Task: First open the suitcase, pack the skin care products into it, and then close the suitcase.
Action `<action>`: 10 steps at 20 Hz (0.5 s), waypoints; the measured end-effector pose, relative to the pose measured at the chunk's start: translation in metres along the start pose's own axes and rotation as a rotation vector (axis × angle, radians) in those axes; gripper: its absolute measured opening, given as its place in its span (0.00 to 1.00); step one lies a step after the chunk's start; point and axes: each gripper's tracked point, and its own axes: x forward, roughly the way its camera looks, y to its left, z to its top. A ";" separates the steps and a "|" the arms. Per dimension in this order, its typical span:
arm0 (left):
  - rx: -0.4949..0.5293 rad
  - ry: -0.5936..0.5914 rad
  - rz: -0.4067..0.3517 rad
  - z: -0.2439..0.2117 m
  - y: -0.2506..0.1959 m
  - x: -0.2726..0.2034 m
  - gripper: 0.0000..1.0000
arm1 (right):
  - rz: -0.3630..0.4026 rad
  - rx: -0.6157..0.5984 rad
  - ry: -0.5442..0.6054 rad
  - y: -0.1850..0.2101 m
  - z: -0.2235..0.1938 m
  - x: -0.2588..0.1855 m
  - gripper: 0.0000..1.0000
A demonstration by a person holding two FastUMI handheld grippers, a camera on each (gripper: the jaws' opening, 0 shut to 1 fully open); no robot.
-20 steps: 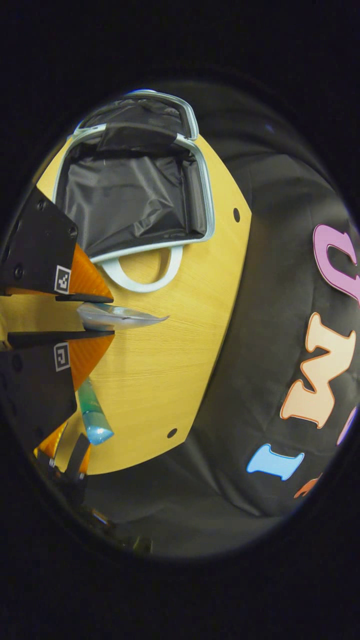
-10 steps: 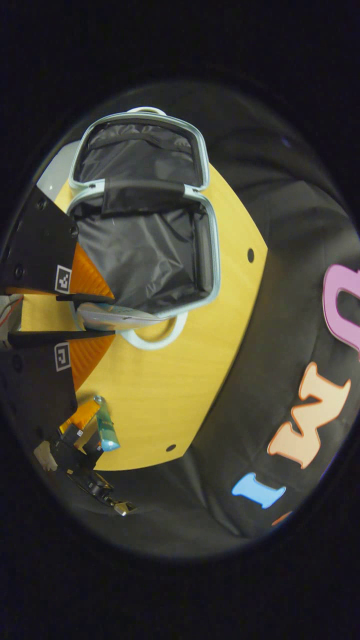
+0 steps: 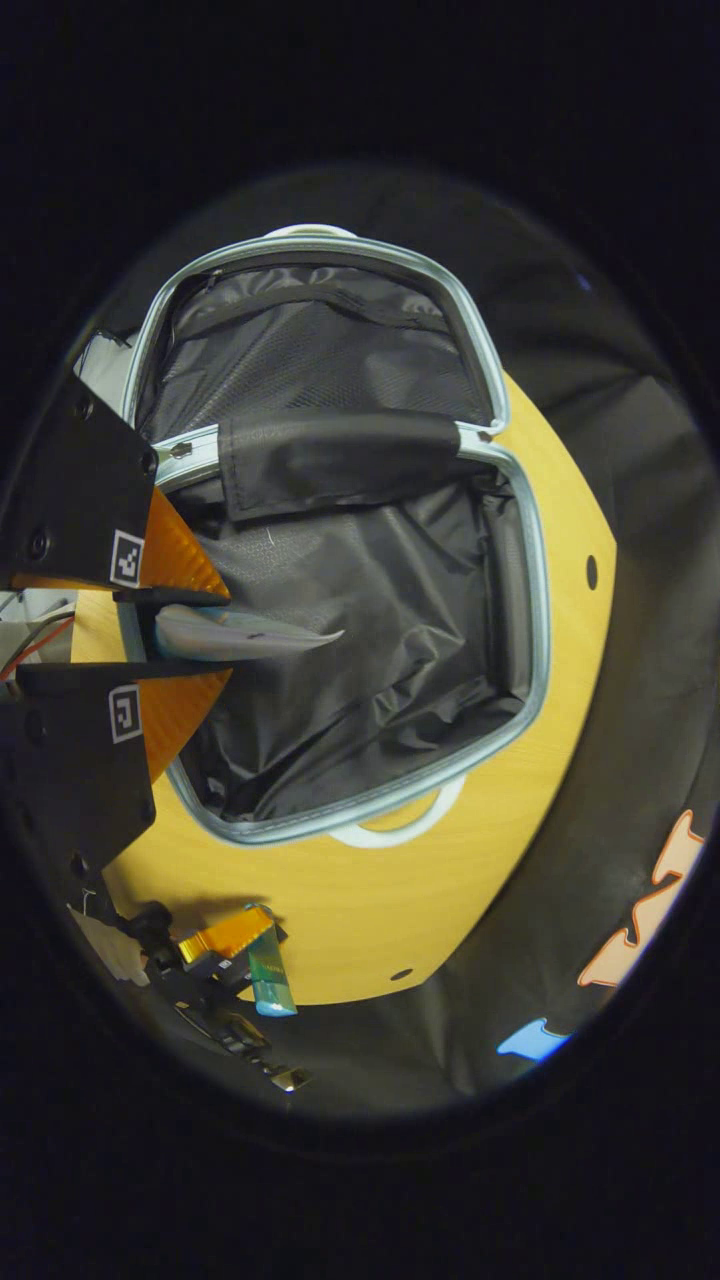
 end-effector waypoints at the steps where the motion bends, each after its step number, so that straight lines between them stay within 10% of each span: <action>1: -0.007 0.009 0.006 0.000 0.003 0.003 0.21 | -0.004 -0.003 -0.001 -0.001 0.001 0.002 0.53; 10: 0.004 0.005 0.024 0.008 0.018 0.009 0.31 | -0.071 0.031 0.006 -0.013 0.006 -0.004 0.46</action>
